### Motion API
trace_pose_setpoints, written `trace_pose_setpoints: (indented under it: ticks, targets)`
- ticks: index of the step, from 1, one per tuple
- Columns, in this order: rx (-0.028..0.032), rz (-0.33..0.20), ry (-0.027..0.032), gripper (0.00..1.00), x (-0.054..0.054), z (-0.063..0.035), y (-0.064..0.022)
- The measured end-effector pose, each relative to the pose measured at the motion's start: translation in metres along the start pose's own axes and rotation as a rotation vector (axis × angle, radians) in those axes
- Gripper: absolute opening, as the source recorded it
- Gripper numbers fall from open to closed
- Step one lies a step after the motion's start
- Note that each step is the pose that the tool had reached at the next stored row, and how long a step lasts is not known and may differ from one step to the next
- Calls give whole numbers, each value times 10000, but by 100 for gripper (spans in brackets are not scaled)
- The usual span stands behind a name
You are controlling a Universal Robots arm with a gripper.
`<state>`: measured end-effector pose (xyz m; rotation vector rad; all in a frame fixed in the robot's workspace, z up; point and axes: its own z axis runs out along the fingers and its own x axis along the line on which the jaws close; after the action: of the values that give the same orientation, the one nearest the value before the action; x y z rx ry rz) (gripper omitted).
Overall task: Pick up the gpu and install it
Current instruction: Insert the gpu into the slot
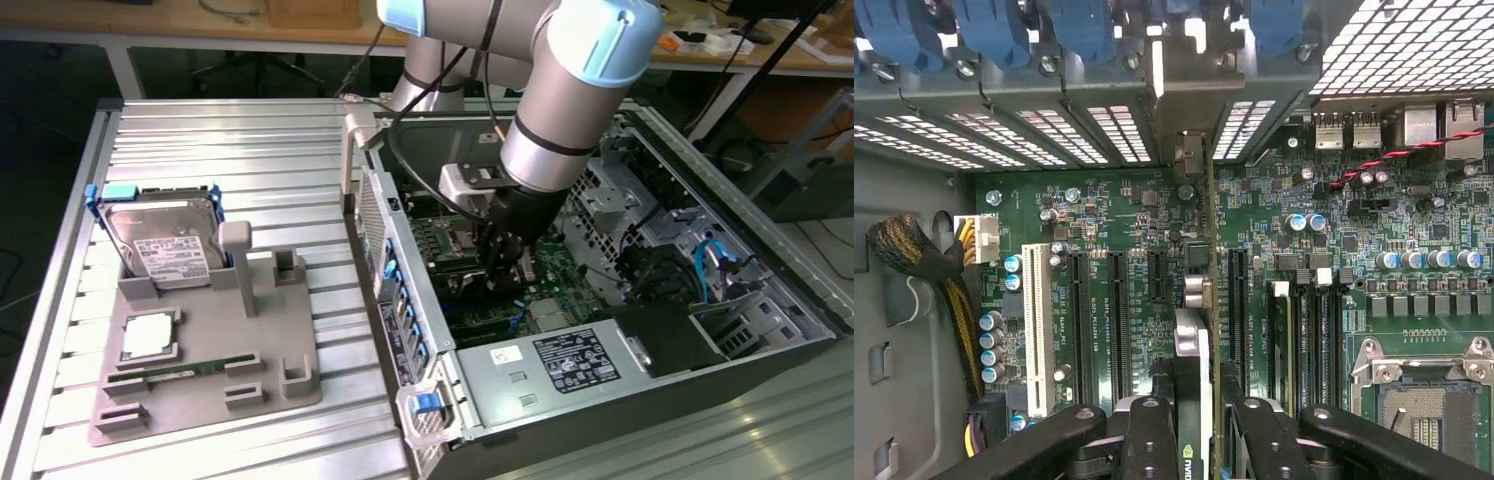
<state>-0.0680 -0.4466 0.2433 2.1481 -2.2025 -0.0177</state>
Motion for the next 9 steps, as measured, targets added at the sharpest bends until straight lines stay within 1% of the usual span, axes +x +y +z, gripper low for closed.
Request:
trace_pose_setpoints:
  ticks: [4,5,6,7,9]
  targets:
    - [5,1,0,27,0,0,1]
    - [75,5,2,27,0,16,10]
    - [128,5,3,27,0,41,22]
    - [149,4,-4,27,-1,55,25]
    - [149,5,-3,27,-1,54,26]
